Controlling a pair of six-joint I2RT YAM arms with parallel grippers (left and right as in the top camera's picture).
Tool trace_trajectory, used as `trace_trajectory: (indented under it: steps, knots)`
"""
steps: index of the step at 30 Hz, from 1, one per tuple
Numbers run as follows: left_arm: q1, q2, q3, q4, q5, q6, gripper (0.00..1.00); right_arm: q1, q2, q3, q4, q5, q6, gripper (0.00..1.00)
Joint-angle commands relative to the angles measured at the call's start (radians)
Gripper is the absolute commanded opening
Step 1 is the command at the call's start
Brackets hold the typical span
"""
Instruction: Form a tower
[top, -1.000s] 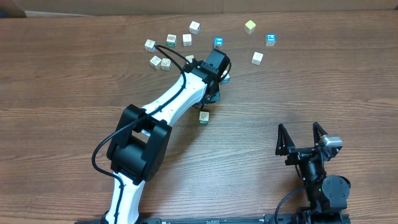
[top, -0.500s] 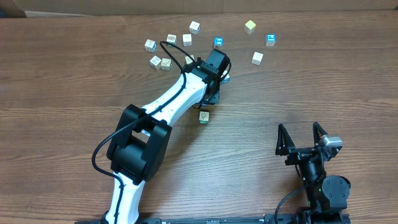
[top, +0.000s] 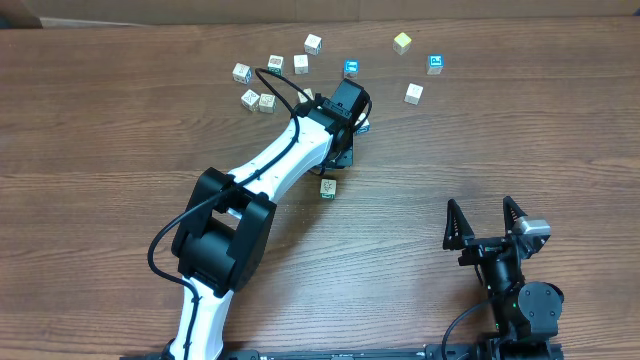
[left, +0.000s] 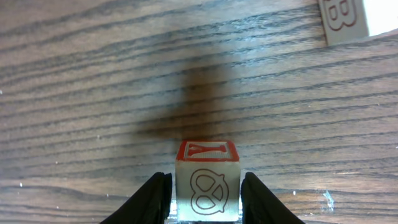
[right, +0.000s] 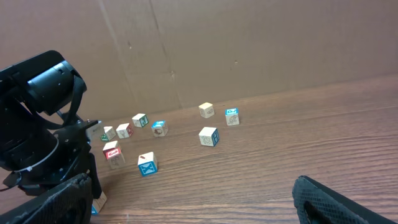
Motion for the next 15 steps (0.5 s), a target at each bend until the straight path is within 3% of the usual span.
trace_trajectory:
  steps: [1, 11, 15]
  knots:
    - [-0.004, 0.02, -0.006, -0.004, 0.005, -0.043, 0.35, 0.006, -0.01, -0.01, 0.005, 0.005, -0.008, 1.0]
    - [-0.004, 0.02, -0.006, -0.004, 0.006, -0.042, 0.27, 0.006, -0.01, -0.01, 0.005, 0.005, -0.008, 1.0]
    - [-0.004, 0.02, -0.006, -0.004, 0.005, -0.042, 0.18, 0.006, -0.01, -0.01, 0.005, 0.005, -0.008, 1.0]
